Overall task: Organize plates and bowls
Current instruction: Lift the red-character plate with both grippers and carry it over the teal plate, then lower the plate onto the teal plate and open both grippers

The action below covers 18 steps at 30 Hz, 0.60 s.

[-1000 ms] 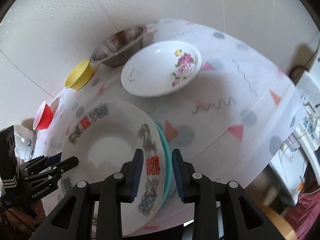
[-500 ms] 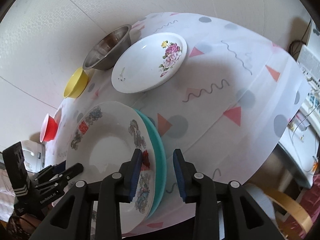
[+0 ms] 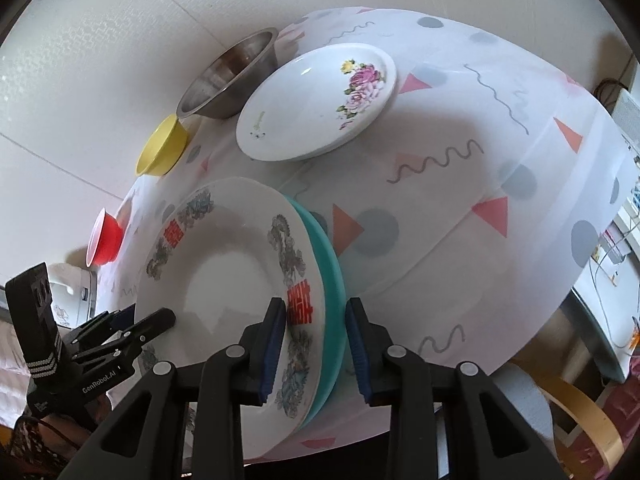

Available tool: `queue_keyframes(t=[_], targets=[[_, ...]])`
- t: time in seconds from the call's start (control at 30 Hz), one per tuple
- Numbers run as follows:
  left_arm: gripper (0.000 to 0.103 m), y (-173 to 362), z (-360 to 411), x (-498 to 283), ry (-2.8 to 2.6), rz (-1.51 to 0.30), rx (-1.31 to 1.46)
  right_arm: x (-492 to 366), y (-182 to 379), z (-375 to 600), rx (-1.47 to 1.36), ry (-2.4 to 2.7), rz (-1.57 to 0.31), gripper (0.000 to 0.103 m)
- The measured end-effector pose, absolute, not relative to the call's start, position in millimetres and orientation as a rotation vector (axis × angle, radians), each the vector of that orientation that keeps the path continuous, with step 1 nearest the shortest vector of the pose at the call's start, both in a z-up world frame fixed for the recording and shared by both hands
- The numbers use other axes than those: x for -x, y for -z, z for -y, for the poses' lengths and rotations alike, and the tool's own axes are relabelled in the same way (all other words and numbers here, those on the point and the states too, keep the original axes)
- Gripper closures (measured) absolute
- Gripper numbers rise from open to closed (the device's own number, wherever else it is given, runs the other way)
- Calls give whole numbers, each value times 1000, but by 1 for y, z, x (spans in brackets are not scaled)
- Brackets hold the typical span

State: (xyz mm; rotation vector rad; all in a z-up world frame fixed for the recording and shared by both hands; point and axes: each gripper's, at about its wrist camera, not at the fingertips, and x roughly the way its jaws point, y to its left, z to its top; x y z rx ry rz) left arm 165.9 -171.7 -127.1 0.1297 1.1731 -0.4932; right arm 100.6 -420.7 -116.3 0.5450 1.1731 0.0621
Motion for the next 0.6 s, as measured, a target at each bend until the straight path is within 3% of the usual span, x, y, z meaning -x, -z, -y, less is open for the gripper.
queue_keyframes(t=[0.23, 0.3, 0.4, 0.5, 0.6], targets=[[56, 127, 138, -178, 376, -1190, -49, -121, 119, 398, -568, -134, -1180, 72], [60, 127, 130, -181, 363, -1196, -17, -128, 116, 389, -571, -187, -1161, 80], [61, 124, 125, -180, 350, -1192, -17, -142, 115, 372, -502, -206, -1204, 82], [59, 121, 122, -178, 340, -1192, -11, -148, 114, 361, -420, -204, -1219, 80], [58, 116, 116, -179, 319, -1197, 18, -145, 113, 374, -513, -214, -1197, 80]])
